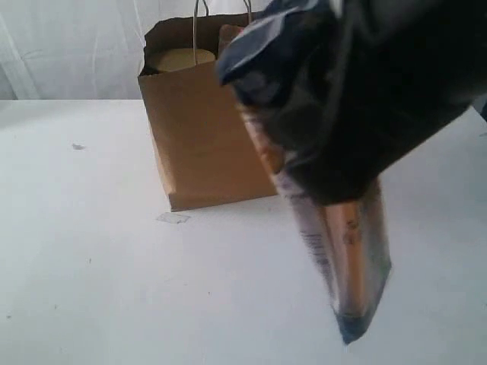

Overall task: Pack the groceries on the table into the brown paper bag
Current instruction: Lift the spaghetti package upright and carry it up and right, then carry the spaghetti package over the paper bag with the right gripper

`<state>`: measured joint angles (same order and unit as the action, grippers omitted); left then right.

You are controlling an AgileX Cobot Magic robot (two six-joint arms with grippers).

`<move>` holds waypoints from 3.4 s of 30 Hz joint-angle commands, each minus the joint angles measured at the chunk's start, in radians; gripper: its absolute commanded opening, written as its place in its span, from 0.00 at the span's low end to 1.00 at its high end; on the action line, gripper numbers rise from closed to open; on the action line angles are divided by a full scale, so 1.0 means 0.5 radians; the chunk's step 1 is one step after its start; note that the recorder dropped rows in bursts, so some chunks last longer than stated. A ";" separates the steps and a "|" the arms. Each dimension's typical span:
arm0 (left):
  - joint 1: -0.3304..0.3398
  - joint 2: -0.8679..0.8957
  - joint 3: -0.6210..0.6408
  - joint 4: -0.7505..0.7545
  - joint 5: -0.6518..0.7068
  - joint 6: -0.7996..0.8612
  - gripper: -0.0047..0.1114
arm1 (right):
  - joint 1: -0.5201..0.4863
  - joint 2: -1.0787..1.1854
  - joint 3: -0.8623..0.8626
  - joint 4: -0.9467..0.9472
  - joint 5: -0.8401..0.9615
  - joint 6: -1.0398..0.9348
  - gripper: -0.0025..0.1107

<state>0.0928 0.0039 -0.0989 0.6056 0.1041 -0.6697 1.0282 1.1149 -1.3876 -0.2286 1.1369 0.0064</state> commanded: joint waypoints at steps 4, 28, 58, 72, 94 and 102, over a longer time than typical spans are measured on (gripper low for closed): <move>-0.012 -0.008 0.009 0.011 -0.014 0.002 0.04 | -0.003 -0.416 0.157 -1.388 -0.079 0.825 0.02; -0.012 -0.008 0.009 0.011 -0.014 0.002 0.04 | 0.001 -0.848 0.360 -2.592 -0.702 2.153 0.02; -0.012 -0.008 0.009 0.011 -0.014 0.002 0.04 | -1.465 0.581 -0.537 -2.645 -2.202 4.195 0.02; -0.012 -0.008 0.009 0.011 -0.014 0.002 0.04 | -1.465 0.876 -0.553 -2.301 -1.881 4.183 0.02; -0.012 -0.008 0.009 0.011 -0.014 0.002 0.04 | -1.436 1.105 -0.957 -2.489 -2.365 3.966 0.02; -0.012 -0.008 0.009 0.011 -0.014 0.002 0.04 | -1.419 1.147 -0.991 -1.827 -2.846 2.980 0.02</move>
<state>0.0928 0.0039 -0.0989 0.6056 0.1041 -0.6697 0.3147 1.6930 -1.8513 -1.3603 -0.1630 1.7256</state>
